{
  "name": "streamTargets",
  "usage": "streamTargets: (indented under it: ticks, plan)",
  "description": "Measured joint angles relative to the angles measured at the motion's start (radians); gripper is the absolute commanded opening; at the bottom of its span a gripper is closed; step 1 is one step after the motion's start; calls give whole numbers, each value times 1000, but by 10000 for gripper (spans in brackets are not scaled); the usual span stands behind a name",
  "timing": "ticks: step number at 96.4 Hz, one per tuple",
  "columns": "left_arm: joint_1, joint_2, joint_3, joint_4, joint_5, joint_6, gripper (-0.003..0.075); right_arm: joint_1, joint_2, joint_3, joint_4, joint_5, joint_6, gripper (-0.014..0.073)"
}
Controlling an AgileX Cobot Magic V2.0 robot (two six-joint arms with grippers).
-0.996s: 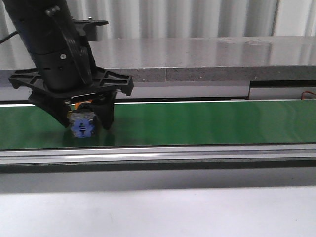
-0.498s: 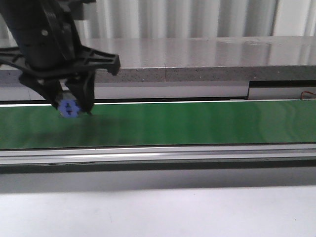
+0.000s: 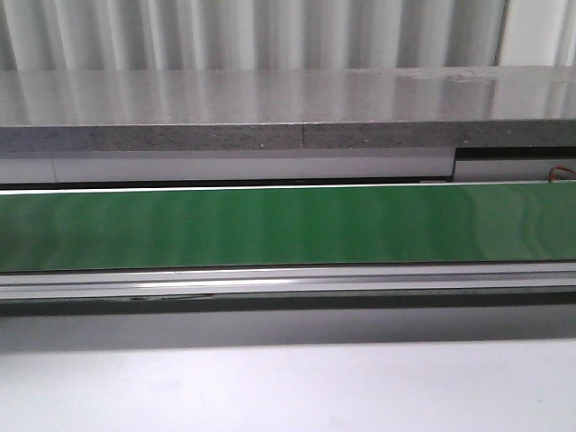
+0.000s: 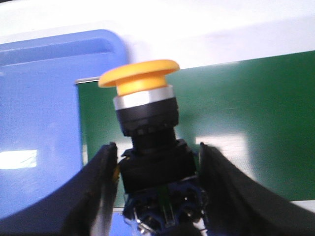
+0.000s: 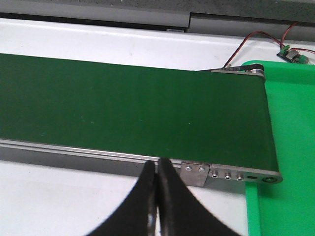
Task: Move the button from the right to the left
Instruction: 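Lift the button with the left gripper and carry it over the blue tray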
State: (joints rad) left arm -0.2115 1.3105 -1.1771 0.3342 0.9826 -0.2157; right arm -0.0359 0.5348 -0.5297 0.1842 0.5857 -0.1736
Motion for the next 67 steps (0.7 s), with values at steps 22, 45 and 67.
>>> streamTargets:
  ticks: [22,45,67]
  plan:
    - [268,-13,13,-69,-5,196,-20,0,0,0,0,0,0,-67]
    - [530,38,28,-241,-117,390,-20,0,0,0,0,0,0,-67]
    - [607,158,28,-275,-229,465,-20,0,0,0,0,0,0,-67]
